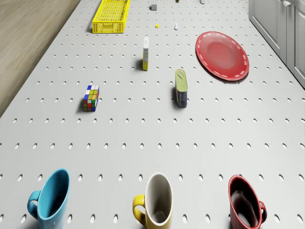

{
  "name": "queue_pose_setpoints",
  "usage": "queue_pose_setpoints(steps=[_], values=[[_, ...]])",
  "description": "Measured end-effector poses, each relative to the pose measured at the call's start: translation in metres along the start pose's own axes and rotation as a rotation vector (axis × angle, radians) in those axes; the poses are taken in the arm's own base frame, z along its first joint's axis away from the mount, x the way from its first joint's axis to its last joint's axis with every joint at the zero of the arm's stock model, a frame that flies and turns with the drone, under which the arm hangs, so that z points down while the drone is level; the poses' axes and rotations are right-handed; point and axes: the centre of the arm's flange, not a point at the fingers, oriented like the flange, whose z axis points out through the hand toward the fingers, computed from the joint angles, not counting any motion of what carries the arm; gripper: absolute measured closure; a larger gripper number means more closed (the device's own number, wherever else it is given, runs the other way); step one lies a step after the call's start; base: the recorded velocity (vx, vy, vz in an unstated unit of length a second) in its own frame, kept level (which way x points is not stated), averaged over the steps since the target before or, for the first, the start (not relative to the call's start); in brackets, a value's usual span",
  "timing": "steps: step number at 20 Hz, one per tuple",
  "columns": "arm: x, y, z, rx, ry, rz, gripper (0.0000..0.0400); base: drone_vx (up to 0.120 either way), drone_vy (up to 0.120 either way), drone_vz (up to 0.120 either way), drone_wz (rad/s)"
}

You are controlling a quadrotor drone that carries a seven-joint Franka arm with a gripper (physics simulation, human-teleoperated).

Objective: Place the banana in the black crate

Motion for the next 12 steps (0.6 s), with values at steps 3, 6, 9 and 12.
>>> queue_pose_setpoints(steps=[3,6,9,12], values=[[0.0002,-0.0002,-0.0040,0.002,0.002,0.000,0.0000,0.120,-0.120,0.000,0.000],[0.0002,-0.0002,-0.0061,0.003,0.003,0.000,0.0000,0.120,-0.120,0.000,0.000],[0.0001,-0.0002,-0.0072,0.005,0.005,0.000,0.0000,0.120,-0.120,0.000,0.000],[0.0000,-0.0001,-0.0077,0.006,0.007,0.000,0.0000,0.120,-0.120,0.000,0.000]])
